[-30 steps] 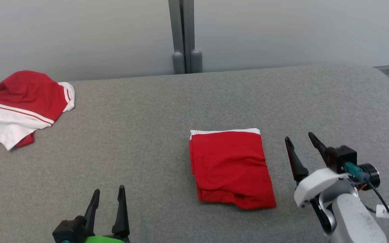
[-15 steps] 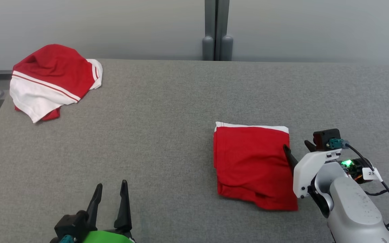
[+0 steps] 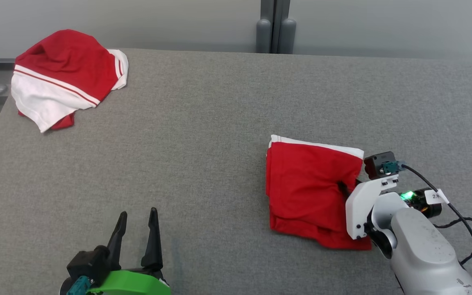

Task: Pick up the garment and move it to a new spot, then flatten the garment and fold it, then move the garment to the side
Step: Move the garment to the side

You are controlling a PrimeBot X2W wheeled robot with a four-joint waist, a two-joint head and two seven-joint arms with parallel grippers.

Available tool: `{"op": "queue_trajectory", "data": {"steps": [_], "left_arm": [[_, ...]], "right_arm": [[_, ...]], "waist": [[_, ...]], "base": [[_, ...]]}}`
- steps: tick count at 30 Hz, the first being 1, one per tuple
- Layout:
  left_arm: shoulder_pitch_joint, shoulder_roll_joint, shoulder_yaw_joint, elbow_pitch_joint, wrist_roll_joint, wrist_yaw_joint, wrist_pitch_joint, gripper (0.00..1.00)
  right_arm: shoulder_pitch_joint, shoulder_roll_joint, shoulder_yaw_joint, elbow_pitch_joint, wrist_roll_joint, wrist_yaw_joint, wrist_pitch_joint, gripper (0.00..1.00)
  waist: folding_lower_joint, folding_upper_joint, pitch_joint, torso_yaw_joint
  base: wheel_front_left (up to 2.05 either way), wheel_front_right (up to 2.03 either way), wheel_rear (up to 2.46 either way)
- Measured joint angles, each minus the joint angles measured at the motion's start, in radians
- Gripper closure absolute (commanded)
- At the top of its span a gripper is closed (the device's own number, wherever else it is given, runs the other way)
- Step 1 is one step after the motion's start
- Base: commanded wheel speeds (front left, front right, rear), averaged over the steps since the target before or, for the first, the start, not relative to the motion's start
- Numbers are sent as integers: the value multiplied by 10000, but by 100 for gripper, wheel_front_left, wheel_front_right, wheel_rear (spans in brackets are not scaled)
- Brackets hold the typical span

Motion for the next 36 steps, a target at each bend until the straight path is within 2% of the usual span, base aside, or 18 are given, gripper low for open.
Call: {"op": "queue_trajectory", "data": {"steps": [6,10,15,18,29,36], "left_arm": [[-292,0,-105,-184,-35,-2,-2,0],[-611,0,-198,-462,-50,-35,-2,0],[-1076,-2,-267,-633,257,-104,0,0],[-1346,-4,-255,-598,470,-180,0,0],[-2238,33,-410,-270,1164,-435,0,0],[-2513,35,-525,-222,1252,-489,0,0]], "right_arm": [[-471,-102,282,-253,173,2,-341,100],[-870,-458,201,-454,251,2,-610,100],[-1248,-1129,-378,-612,151,2,-972,100],[-1400,-1323,-744,-652,136,2,-1143,100],[-1820,-1417,-1670,-612,178,2,-1634,100],[-2439,-1411,-1952,-418,291,2,-1810,100]], "waist": [[0,0,216,-409],[0,0,429,-844],[0,0,799,-1523],[0,0,1051,-1988],[0,0,2167,-3664],[0,0,2960,-4092]], "base": [[0,0,0],[0,0,0],[0,0,0],[0,0,0],[0,0,0],[0,0,0]]}}
